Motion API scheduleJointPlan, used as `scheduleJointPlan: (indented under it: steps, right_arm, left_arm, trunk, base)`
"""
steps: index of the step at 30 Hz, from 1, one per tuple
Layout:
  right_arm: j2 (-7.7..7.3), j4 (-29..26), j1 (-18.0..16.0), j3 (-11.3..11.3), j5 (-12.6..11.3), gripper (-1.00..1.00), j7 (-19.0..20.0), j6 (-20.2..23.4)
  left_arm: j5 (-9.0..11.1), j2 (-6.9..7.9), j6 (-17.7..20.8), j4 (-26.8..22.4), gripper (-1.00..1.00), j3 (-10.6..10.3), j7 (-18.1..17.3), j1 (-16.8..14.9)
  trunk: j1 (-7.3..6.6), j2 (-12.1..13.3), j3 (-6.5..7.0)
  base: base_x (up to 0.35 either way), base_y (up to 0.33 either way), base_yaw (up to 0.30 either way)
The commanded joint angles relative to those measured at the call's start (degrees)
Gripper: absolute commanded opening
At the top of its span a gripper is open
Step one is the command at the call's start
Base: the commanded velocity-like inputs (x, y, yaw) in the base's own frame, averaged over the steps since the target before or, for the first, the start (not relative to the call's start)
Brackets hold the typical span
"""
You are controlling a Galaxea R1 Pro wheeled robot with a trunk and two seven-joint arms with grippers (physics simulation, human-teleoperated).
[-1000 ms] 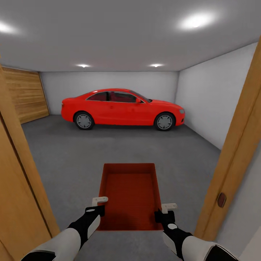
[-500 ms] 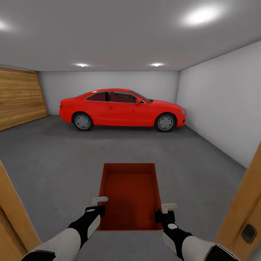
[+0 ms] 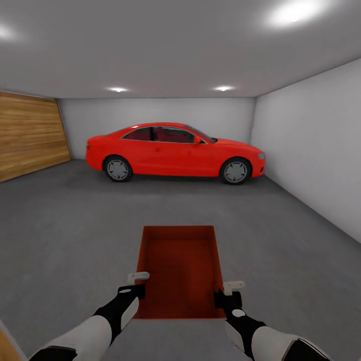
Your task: Move the two storage containers from the living room to the garage. In the garage, place one container on the floor and stack the other container on top of it (either order is fine).
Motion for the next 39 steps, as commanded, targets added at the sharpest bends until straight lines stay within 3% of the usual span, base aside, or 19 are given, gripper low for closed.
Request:
scheduleJointPlan:
  steps: [1, 39]
  right_arm:
    - [-0.02, -0.1, 0.0, -1.8, 0.5, -1.00, -0.1, 0.1]
    - [-0.01, -0.1, 0.0, -1.8, 0.5, -1.00, 0.0, 0.1]
  left_arm:
    - [1.8, 3.47, 0.4, -0.3, -1.00, 3.0, 0.5, -0.1]
    - [1.8, 3.47, 0.4, -0.4, -1.00, 3.0, 0.5, -0.1]
  trunk:
    - [0.04, -0.1, -0.08]
    - [0.04, -0.1, -0.08]
  base:
    - [0.316, 0.000, 0.056]
    - [0.316, 0.000, 0.002]
